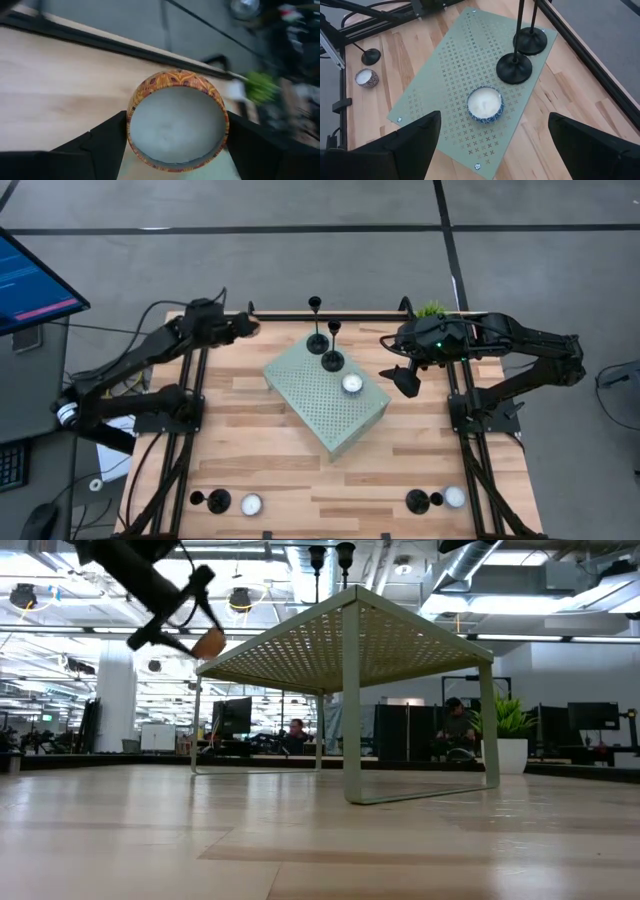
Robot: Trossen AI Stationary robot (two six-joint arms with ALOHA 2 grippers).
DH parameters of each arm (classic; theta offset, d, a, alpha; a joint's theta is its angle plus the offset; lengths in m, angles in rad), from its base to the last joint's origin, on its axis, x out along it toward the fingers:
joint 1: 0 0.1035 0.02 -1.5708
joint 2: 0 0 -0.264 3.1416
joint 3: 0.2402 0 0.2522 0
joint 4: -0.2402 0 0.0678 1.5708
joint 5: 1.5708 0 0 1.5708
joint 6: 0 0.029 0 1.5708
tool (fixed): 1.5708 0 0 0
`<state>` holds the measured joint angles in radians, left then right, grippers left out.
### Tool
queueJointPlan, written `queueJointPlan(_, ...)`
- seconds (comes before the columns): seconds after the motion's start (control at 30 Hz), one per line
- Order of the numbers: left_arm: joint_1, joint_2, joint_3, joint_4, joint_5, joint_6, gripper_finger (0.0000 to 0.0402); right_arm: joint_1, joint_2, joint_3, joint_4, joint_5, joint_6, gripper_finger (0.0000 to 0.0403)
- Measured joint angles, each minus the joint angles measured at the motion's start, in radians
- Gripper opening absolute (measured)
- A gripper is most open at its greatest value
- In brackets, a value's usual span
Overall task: Pick & Place candle stick holders
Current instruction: Put the orange scented candle on the shelf
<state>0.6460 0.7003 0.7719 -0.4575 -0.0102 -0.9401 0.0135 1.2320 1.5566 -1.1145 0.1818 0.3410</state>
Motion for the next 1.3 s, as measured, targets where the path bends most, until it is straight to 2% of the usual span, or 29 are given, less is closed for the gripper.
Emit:
queueJointPlan(0.17, -0.155, -0.004, 0.0, 0.083, 0.088, -0.073, 0.0294, -0.001, 0.0, 0.0, 0.0, 0.0, -0.001, 0.0358)
queueJointPlan(0.33, -0.328, 0.041, 0.013, 0.231, 0.12, -0.147, 0.0294, -0.001, 0.0, 0.0, 0.0, -0.001, -0.001, 0.0358)
queueJointPlan(0.73, -0.618, 0.283, 0.311, 0.226, 0.122, -0.114, 0.0294, -0.001, 0.0, 0.0, 0.0, -0.026, 0.0, 0.0358)
queueJointPlan(0.93, -0.692, 0.371, 0.367, 0.112, 0.111, -0.118, 0.0294, -0.001, 0.0, 0.0, 0.0, -0.027, 0.006, 0.0358)
queueJointPlan(1.13, -0.729, 0.415, 0.368, 0.073, -0.008, -0.12, 0.0294, 0.0, 0.0, 0.0, -0.002, -0.032, 0.008, 0.0358)
queueJointPlan(1.3, -0.741, 0.435, 0.368, 0.046, -0.016, -0.138, 0.0294, 0.0, 0.0, 0.0, -0.003, -0.055, 0.007, 0.0358)
